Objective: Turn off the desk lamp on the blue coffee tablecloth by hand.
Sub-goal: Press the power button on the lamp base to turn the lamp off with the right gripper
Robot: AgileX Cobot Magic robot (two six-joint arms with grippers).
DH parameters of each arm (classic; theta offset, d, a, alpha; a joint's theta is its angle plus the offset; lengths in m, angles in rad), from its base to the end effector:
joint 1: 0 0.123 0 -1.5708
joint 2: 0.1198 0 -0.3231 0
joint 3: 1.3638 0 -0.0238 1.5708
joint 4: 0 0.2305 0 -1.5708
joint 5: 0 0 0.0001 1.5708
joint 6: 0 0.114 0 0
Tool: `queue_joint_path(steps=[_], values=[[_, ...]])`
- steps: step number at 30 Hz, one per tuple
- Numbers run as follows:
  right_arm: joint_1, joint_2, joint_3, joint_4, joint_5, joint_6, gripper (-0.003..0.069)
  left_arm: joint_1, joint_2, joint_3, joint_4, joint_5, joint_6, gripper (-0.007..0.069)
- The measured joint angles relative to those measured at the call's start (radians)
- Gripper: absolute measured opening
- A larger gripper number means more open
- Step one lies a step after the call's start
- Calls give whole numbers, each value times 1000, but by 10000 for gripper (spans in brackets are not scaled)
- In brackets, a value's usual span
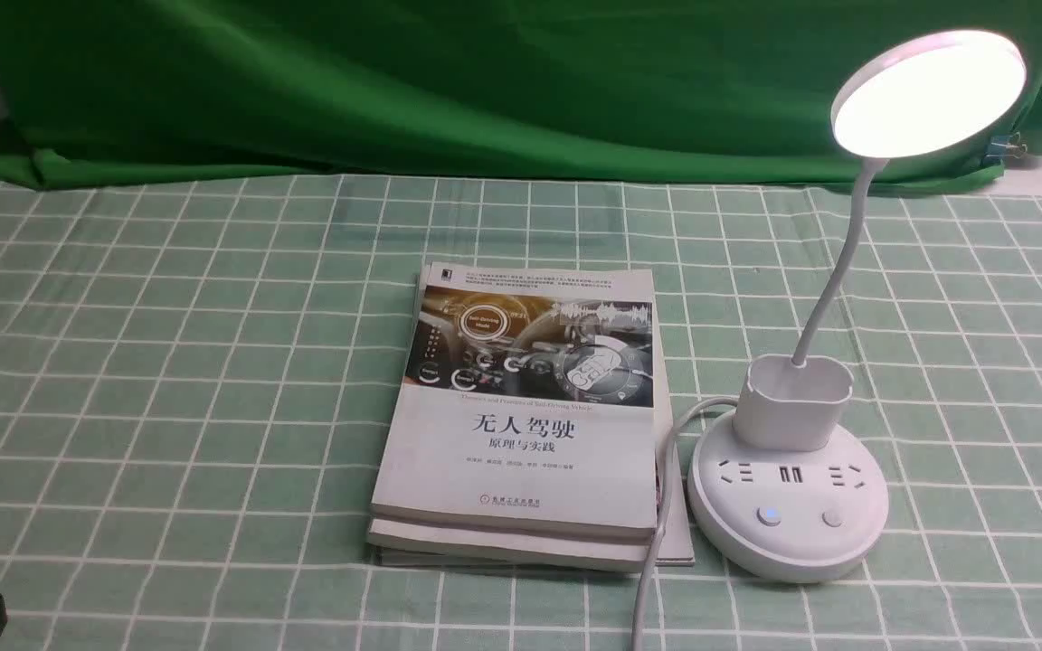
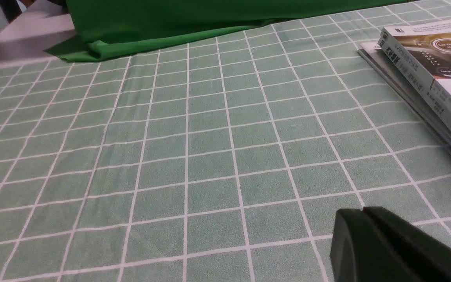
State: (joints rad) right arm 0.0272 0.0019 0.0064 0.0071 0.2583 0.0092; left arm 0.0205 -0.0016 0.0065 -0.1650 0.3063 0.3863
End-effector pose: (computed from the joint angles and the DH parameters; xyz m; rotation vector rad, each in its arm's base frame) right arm 0.0193 0.0007 0.1837 -0.0111 1.7503 0.0332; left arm 0.0181 -0.0053 0.1788 0.2218 1.7788 0.1344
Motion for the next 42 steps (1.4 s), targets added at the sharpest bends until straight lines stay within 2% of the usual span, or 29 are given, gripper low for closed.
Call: queue_joint_path(steps=[29,34,37,39,42], values=[[0,0,0,0,-12,9,239,0,0,0,0,0,0,0],[0,0,0,96,-118,232,239,0,0,0,0,0,0,0],[0,0,0,120,-197,444,239,0,0,0,0,0,0,0],[0,0,0,121,-230,501,239,0,0,0,0,0,0,0],[0,0,0,122,-272,522,216,0,0,0,0,0,0,0]])
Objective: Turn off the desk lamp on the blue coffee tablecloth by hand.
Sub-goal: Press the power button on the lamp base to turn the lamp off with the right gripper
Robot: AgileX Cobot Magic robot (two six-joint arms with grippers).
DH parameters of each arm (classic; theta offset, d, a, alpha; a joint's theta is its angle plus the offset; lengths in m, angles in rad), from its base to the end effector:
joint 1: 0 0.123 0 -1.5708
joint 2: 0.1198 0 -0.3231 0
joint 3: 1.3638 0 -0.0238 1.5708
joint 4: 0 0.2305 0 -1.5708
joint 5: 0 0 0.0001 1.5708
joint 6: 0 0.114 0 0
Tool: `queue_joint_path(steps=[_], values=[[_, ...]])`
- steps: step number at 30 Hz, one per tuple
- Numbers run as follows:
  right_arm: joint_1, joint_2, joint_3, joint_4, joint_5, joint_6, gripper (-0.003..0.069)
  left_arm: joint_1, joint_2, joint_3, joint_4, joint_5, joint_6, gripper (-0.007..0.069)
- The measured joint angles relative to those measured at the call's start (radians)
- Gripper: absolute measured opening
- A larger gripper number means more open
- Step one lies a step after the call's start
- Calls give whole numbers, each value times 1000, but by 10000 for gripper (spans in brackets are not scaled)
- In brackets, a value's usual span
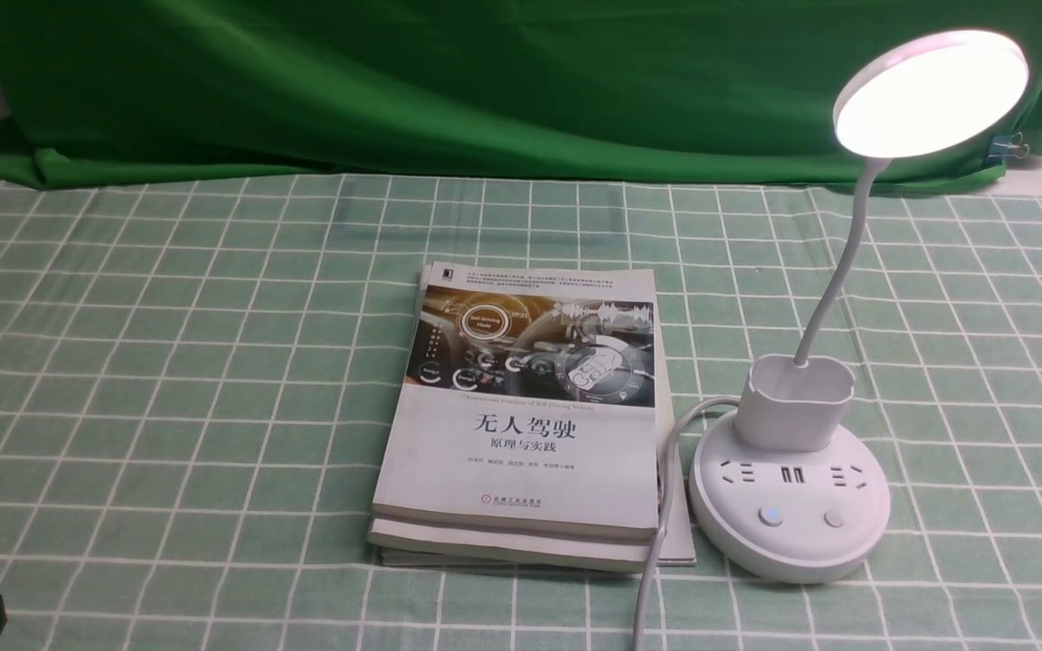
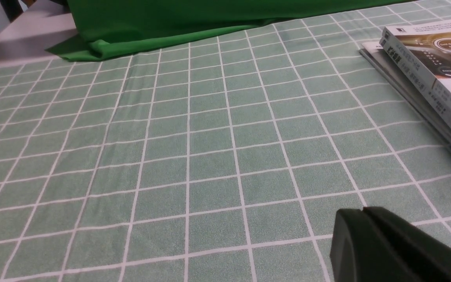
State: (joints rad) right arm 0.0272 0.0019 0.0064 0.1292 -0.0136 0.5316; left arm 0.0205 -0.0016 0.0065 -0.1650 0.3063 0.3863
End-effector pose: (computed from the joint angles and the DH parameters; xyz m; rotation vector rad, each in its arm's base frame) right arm 0.0207 0.0004 0.2145 0.4696 1.4279 0.5548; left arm 0.0181 -0.0053 0.1788 0.2218 1.7788 0.1344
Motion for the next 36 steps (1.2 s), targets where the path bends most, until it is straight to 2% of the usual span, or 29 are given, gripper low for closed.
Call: queue_joint_path(steps=[2,5,8,12,13,14,16,20,23,30,36], values=[[2,1,-4,1,14,-1,158,0,0,0,0,0,0,0],[40,63,-93,5,173,-79,62,0,0,0,0,0,0,0],[96,216,-277,6,355,-204,46,0,0,0,0,0,0,0],[184,563,-579,5,761,-374,45,0,0,0,0,0,0,0],[188,580,-590,5,761,-374,45,0,0,0,0,0,0,0],[206,714,-666,4,873,-428,45,0,0,0,0,0,0,0],[225,830,-713,4,932,-472,45,0,0,0,0,0,0,0],[283,1047,-788,-1,946,-532,43,0,0,0,0,0,0,0],[332,1221,-818,-2,891,-565,42,0,0,0,0,0,0,0],[338,1482,-886,-5,798,-589,42,0,0,0,0,0,0,0],[327,1589,-949,-5,763,-592,42,0,0,0,0,0,0,0]])
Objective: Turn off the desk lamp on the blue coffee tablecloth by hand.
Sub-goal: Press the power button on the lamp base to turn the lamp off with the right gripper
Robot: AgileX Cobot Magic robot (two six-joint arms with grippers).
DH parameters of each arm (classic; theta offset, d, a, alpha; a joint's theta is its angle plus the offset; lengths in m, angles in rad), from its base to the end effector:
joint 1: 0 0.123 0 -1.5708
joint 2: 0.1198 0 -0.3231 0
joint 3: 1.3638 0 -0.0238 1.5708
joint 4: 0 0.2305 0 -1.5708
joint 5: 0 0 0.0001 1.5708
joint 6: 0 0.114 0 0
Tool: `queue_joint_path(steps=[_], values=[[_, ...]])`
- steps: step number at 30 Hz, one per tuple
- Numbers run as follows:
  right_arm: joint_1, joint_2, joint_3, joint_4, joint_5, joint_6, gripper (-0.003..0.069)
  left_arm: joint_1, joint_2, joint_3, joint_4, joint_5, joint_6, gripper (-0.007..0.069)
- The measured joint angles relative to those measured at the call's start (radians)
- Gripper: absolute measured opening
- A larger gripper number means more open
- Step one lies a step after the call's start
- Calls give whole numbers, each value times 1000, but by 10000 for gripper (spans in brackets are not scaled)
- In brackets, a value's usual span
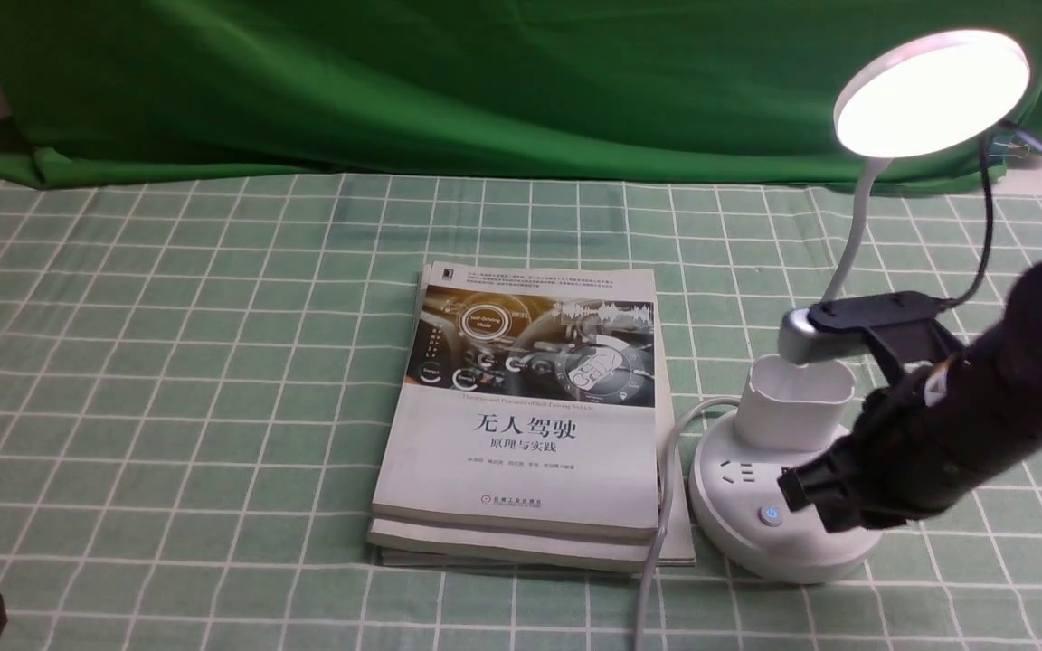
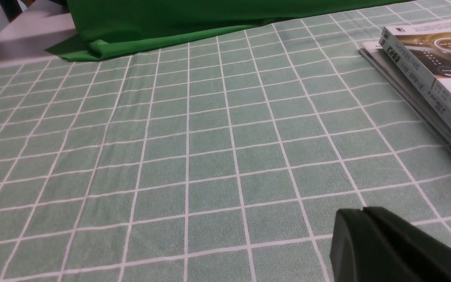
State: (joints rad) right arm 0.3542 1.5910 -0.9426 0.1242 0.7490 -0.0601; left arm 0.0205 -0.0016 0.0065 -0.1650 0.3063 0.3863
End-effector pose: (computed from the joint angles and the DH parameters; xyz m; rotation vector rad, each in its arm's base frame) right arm 0.2616 0.1070 0.2307 -0.4812 2.8517 0.1936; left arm 0.0181 -0.0053 0.1788 0.2218 1.7788 0.1344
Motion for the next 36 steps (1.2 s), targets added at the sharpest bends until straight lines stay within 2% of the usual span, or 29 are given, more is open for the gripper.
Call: queue_joint_path(steps=[19,36], values=[[-28,108,-33,0,-18,-10,42,0,0,0,0,0,0,0],[-28,48,-30,0,-35,-10,42,0,0,0,0,0,0,0]])
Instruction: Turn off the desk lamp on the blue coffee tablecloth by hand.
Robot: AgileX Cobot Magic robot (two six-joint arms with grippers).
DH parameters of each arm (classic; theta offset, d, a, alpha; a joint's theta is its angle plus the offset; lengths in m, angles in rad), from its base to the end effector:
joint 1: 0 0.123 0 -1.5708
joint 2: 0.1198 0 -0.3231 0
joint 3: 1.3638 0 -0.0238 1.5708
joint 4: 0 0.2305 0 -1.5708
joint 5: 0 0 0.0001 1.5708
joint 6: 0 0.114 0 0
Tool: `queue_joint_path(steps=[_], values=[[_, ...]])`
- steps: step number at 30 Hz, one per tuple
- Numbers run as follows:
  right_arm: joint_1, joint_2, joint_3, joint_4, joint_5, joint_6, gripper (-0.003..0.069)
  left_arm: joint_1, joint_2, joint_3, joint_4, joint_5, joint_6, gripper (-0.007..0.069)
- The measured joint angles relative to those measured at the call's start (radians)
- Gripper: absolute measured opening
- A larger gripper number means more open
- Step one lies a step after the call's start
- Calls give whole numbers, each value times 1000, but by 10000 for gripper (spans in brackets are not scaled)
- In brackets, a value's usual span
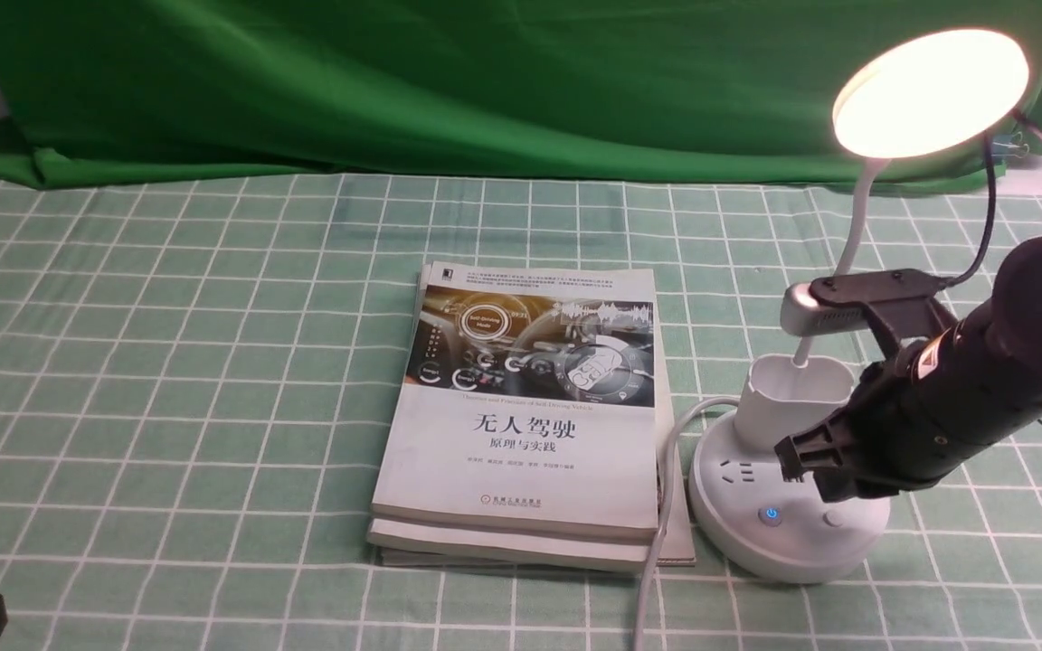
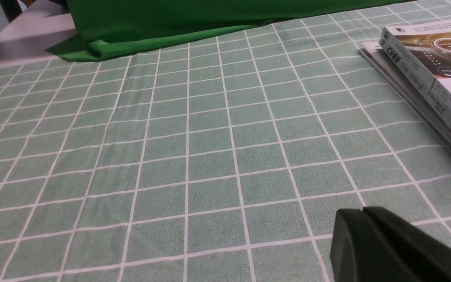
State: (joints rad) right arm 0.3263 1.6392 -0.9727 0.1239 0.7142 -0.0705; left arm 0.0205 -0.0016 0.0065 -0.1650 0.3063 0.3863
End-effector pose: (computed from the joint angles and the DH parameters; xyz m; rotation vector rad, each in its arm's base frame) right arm 0.2791 0.1042 0.2249 -0.4499 2.8377 0.1854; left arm 0.0181 -0.0053 0.1788 0.2218 1.7788 0.1344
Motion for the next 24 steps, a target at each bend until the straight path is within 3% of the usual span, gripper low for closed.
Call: queue_joint_path(steps=[10,24], values=[[0,61,-5,0,-22,-1,41,0,0,0,0,0,0,0],[0,-56,0,0,3,-7,41,0,0,0,0,0,0,0]])
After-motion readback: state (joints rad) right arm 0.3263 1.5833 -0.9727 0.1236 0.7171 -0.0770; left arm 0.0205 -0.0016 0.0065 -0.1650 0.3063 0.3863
